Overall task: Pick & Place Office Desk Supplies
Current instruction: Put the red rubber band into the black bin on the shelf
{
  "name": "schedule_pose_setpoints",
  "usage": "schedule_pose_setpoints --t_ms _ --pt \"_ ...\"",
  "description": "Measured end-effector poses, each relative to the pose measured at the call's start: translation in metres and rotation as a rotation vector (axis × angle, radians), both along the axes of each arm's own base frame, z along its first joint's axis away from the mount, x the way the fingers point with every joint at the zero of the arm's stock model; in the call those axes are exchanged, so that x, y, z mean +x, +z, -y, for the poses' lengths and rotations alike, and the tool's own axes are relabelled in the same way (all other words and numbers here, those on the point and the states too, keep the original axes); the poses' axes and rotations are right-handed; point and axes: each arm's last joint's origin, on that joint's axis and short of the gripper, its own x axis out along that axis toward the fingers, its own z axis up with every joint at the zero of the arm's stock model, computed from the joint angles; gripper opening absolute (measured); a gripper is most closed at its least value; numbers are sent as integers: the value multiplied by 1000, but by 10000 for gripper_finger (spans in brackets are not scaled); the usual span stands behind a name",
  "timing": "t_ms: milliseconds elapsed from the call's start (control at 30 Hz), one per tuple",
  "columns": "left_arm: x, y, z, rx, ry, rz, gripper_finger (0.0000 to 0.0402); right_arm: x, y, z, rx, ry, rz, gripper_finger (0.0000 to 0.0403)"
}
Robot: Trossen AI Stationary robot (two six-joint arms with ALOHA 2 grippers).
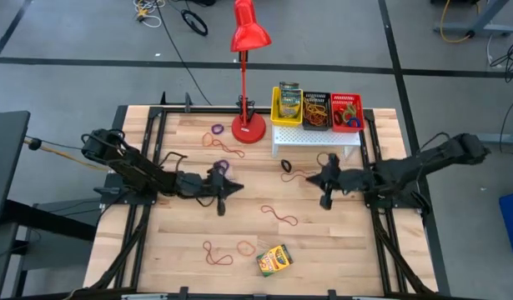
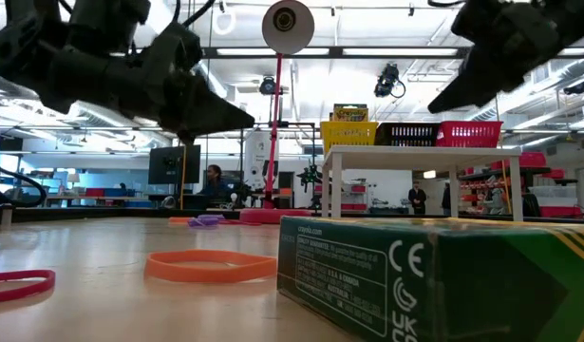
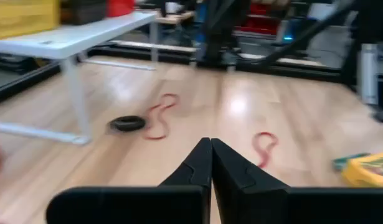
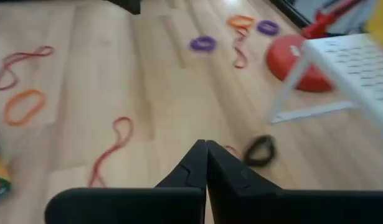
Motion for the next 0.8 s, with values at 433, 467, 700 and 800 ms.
schedule_pose_setpoints --t_ms 433,467,700,800 --pt "22 22 76 -35 -121 -407 35 -1 -53 -29 -11 48 189 6" --pt "21 25 82 -53 -116 -445 36 -1 -56 -30 -10 48 195 6" --pt "7 39 121 -243 -127 -579 51 4 -61 -31 -33 57 207 6" --pt "2 36 136 -297 -136 -607 75 5 -60 -32 -47 66 222 6"
